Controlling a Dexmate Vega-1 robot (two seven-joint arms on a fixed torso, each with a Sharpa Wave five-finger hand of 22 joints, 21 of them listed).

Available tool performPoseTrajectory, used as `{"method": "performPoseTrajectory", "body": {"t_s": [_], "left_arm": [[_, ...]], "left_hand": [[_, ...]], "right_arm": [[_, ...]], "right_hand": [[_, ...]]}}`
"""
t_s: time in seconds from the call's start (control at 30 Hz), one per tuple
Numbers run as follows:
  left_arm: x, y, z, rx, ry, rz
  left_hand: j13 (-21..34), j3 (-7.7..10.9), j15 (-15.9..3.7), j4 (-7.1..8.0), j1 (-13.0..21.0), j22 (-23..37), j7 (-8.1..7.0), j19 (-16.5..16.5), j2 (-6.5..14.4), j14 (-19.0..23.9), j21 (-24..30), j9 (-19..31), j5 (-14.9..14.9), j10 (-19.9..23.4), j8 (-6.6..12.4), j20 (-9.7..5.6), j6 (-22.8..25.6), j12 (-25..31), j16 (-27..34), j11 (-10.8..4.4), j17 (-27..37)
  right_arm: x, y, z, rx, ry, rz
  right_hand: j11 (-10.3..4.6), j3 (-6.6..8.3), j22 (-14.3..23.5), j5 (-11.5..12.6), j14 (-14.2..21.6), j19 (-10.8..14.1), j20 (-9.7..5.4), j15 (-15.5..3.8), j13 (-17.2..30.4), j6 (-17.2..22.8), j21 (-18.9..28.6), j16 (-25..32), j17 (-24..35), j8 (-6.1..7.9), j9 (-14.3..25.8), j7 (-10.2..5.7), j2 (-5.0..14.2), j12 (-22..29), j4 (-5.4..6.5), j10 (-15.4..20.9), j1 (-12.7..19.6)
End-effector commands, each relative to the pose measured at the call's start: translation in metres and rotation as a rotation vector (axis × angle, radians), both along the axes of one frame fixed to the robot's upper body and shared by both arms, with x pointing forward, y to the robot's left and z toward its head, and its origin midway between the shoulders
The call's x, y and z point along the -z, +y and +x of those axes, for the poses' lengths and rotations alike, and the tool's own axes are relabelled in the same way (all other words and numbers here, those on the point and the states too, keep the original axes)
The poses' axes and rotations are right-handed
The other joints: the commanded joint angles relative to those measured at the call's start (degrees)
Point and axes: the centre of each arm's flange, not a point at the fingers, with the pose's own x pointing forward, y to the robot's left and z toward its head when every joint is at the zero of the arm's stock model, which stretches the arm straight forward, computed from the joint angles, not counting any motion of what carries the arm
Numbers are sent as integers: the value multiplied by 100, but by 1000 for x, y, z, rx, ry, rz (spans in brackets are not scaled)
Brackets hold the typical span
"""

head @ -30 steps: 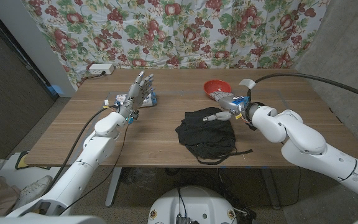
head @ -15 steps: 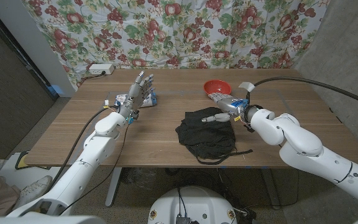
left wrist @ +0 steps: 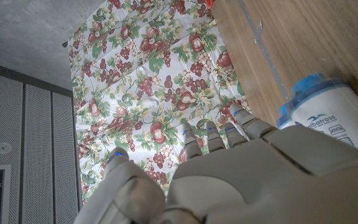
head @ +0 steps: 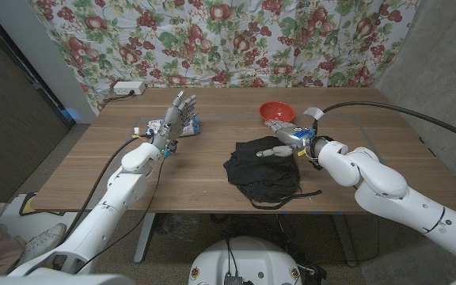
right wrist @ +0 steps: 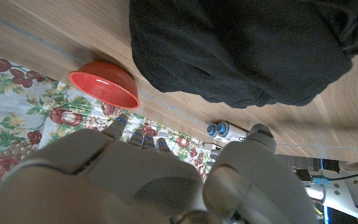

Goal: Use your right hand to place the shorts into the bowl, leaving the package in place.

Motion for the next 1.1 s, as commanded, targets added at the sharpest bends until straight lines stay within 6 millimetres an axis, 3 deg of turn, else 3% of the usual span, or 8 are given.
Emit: {"method": "performPoseTrajectory", "body": {"t_s": [0.03, 1.1], "left_arm": [[0, 2, 2, 4, 2, -2], [1, 0, -2, 24, -4, -10]], "left_hand": [[13, -21, 13, -12, -3, 12, -14, 8, 44, -35, 47, 24, 26, 33, -6, -12, 44, 33, 20, -10, 12], [13, -52, 21, -7, -9, 13, -3, 16, 51, -34, 49, 25, 23, 63, -5, -17, 72, 39, 21, -12, 12]], "right_arm": [[4, 4, 5, -17, 6, -12], [17, 18, 10, -67, 45, -79]], "right_hand": [[-14, -21, -1, 54, -449, 7, -22, -26, 34, -456, 37, 9, 12, 44, 21, 47, 9, 32, -34, -357, 107], [-22, 55, -4, 187, -521, -113, -10, -45, 35, -541, -9, -9, 11, 52, 23, 38, 97, 23, -139, -462, 381]]}}
